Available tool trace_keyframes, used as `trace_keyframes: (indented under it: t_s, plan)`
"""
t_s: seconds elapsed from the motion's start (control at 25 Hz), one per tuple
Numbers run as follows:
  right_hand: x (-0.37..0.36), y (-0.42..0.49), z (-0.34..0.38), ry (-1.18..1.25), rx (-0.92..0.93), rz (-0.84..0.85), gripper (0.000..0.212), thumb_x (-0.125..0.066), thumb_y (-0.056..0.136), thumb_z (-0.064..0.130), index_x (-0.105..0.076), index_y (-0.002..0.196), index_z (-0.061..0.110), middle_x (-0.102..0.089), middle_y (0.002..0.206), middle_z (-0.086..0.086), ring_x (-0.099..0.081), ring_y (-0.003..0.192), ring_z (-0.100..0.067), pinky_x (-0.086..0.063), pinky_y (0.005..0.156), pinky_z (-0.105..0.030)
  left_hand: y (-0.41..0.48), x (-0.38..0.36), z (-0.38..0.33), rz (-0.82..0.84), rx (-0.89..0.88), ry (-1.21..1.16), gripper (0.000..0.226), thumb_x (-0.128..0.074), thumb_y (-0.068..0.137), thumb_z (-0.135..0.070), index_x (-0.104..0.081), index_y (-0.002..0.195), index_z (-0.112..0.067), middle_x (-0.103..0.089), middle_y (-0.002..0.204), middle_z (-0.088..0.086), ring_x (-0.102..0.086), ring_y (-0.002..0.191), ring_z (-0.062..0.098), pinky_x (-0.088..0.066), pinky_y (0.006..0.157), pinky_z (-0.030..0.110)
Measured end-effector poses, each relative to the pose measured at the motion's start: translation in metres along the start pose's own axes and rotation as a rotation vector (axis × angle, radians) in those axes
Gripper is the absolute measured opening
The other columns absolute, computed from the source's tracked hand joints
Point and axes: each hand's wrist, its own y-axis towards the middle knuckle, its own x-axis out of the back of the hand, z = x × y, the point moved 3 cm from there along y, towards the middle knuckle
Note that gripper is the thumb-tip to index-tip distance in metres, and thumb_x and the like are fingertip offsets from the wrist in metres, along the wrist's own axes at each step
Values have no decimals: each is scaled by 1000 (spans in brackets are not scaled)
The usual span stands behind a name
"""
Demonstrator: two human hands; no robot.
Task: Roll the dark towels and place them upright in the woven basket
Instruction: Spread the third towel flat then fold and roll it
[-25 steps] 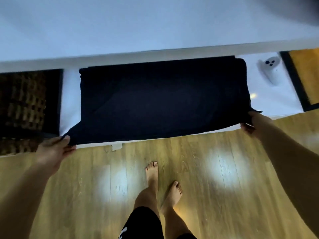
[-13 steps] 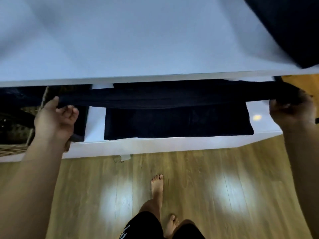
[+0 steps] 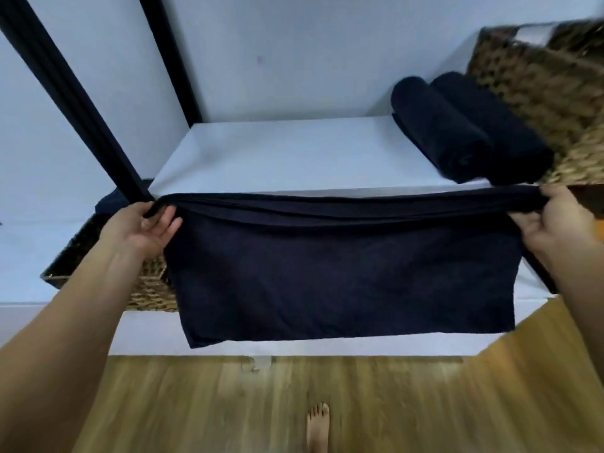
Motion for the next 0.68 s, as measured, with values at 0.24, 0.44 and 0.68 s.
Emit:
trace_keyframes:
  t_s: [0.24,0.44,0.68]
  plan:
    - [-8,-62,30,-124,118,-63,6,-56,82,21,-56,87,17,-64,90,-4,-66,88,-20,-62,67,-35,-54,26,-20,89,-32,-208,11,-51,98,-11,-58,104,-14,-73,99,-4,-71,87,11,-48,103,41]
    - [-73,-107,53,-158,274,136,26,-59,86,23,-57,110,14,-60,109,-8,-62,98,-19,-61,66,-31,-82,-28,-46,260,-154,-281,10,-47,100,-11,-56,104,-14,-66,108,3,-66,98,15,-41,105,53]
    - [-172,-102,122,-24,309,229,3,-57,93,18,-59,93,18,-58,96,-8,-61,89,-21,-58,85,-44,-71,-112,-136,340,-365,-383,25,-53,97,-6,-57,121,-7,-67,112,10,-71,94,17,-44,101,52]
